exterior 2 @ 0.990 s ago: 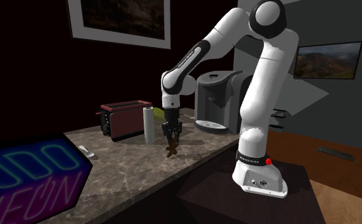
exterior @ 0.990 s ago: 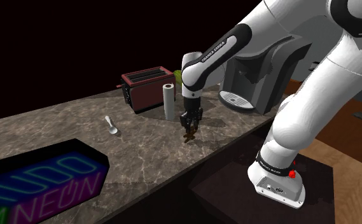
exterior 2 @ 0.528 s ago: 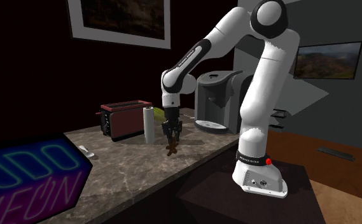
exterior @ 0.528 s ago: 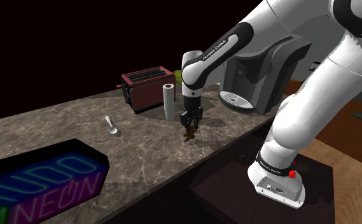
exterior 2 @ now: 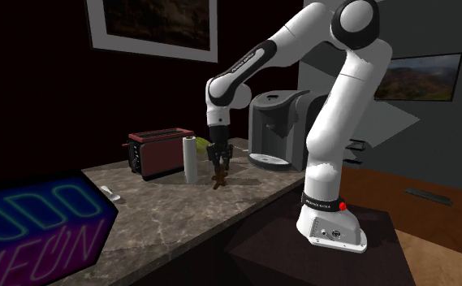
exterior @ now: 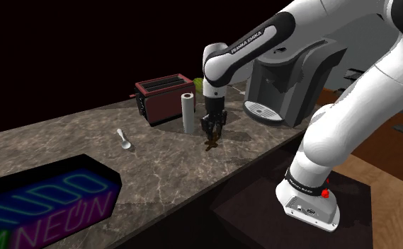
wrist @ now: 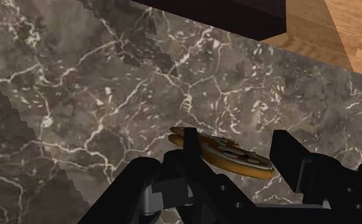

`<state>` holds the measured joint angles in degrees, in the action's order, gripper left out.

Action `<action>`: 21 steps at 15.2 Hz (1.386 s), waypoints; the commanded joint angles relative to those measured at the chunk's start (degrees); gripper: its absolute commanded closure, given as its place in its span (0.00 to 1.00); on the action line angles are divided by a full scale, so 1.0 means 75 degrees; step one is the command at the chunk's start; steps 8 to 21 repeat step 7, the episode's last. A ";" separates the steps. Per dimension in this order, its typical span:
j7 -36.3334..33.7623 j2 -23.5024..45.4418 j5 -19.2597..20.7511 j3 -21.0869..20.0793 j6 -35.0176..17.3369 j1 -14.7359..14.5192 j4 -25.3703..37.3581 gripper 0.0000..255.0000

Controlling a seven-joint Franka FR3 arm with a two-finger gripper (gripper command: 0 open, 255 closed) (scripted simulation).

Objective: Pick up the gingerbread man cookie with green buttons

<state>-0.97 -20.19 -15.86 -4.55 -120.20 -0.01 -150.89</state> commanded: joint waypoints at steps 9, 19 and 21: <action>-0.0157 -0.0351 0.0094 0.0023 0.0706 0.0024 0.0362 1.00; -0.0157 -0.0351 0.0094 0.0023 0.0706 0.0024 0.0362 1.00; -0.0157 -0.0351 0.0094 0.0023 0.0706 0.0024 0.0362 1.00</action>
